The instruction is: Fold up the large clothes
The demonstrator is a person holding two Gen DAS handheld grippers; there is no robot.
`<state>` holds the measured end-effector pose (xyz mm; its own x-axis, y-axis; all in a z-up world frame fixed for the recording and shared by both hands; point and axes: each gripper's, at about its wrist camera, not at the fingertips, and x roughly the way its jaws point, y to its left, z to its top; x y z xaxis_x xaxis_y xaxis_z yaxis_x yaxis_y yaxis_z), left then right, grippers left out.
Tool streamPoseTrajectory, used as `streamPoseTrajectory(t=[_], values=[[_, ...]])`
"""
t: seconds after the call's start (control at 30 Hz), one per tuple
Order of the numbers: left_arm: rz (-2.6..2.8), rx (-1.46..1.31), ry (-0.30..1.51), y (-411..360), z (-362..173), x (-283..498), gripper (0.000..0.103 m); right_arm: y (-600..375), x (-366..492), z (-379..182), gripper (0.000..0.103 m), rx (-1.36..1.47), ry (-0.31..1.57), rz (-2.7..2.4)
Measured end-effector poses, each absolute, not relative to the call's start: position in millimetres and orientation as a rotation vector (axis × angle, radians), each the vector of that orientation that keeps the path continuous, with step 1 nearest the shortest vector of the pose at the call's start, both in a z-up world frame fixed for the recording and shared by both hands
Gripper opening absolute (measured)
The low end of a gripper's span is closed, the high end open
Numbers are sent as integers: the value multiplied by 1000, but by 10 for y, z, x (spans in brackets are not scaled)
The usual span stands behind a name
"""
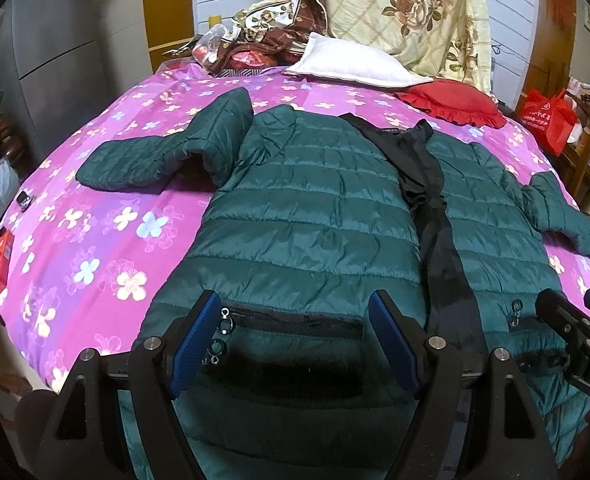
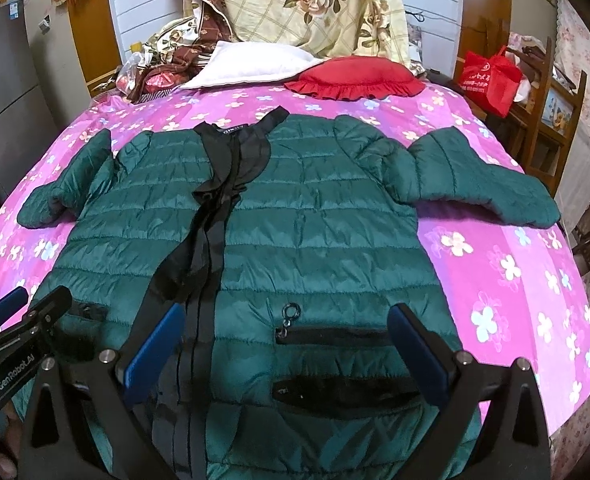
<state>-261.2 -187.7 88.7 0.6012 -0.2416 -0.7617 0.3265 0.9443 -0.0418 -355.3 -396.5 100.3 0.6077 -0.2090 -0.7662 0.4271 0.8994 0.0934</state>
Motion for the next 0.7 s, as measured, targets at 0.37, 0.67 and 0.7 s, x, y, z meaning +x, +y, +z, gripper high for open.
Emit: streamPoseTrajectory(t=[0.37, 0.67, 0.7], values=[[-321, 107, 858, -1901, 901, -2451, 55, -4003, -3391, 1035, 103, 272, 854, -373], [-310, 88, 881, -1915, 917, -2253, 55, -4047, -3194, 1053, 103, 276, 849, -364], [-307, 87, 879, -1917, 919, -2237, 55, -4050, -3177, 1054, 103, 273, 851, -365]])
